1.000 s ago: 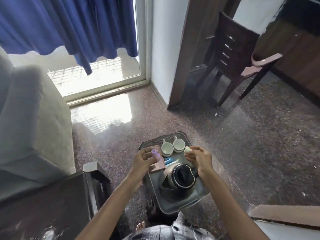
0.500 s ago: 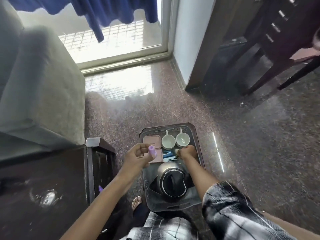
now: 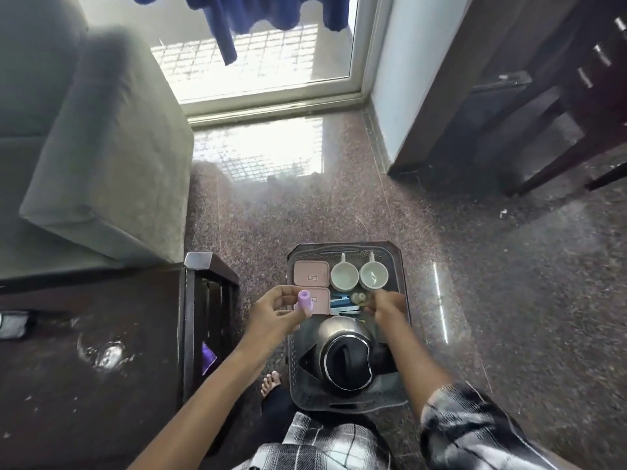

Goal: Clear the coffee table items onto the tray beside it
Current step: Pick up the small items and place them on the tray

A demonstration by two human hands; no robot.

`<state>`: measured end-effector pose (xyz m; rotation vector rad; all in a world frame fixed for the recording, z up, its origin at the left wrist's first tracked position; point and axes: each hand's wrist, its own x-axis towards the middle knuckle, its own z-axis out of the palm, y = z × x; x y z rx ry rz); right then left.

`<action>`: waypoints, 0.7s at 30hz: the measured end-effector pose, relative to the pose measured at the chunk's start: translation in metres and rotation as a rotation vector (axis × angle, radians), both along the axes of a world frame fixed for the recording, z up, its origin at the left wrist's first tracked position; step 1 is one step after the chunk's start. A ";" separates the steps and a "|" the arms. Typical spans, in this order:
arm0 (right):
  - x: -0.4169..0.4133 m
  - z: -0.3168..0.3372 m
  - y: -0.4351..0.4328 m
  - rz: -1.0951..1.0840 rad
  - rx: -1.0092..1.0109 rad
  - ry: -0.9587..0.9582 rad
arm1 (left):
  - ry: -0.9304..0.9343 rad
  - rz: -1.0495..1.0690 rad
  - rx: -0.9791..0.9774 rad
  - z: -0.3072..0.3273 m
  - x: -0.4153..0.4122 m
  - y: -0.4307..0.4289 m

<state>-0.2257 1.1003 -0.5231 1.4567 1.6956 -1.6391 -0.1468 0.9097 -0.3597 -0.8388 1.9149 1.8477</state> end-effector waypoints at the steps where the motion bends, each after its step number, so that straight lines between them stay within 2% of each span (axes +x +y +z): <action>1: 0.002 0.017 0.003 -0.022 -0.052 0.010 | -0.002 -0.010 -0.014 -0.002 -0.001 0.001; 3: 0.012 0.053 0.004 0.057 -0.140 0.049 | 0.001 -0.064 -0.056 -0.005 -0.003 0.003; 8: 0.042 0.134 -0.021 0.443 -0.387 0.319 | 0.005 -0.250 -0.134 -0.010 -0.009 0.015; 10: 0.047 0.144 -0.032 0.547 -0.339 0.366 | 0.013 -0.301 -0.175 -0.013 -0.010 0.018; 17: 0.042 0.141 -0.025 0.658 -0.140 0.432 | 0.062 -0.374 -0.318 -0.010 -0.011 0.022; 21: 0.019 0.107 0.010 0.670 0.152 0.389 | 0.063 -0.364 -0.266 -0.008 -0.012 0.023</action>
